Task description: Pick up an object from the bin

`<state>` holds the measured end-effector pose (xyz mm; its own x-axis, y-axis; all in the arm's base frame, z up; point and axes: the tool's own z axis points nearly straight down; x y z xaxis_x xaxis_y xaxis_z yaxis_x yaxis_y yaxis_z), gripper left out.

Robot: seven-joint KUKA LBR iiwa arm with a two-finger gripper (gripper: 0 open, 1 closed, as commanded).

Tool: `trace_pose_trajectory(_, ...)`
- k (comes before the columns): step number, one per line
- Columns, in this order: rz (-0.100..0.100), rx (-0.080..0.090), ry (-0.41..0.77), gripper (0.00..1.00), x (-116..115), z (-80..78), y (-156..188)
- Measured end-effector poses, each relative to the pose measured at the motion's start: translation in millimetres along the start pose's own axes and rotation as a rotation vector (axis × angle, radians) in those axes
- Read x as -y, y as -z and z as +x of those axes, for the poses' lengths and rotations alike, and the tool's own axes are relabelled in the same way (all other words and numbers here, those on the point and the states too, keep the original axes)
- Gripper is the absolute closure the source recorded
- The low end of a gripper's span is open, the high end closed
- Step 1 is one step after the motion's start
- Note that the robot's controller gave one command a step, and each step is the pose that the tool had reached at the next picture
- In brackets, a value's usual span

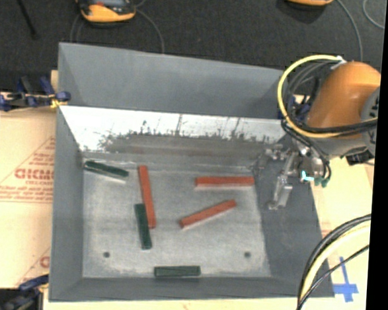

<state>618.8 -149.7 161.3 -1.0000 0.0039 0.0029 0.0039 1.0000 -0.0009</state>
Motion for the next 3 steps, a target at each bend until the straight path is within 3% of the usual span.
trace_pose_trajectory(1, 0.002, 0.008, 0.003, 0.00, 0, -2.0, 5)
trace_pose_trajectory(2, 0.005, 0.016, 0.049, 0.00, -18, -19.0, -30)
trace_pose_trajectory(3, 0.002, 0.009, 0.221, 0.00, -48, -17.4, -84)
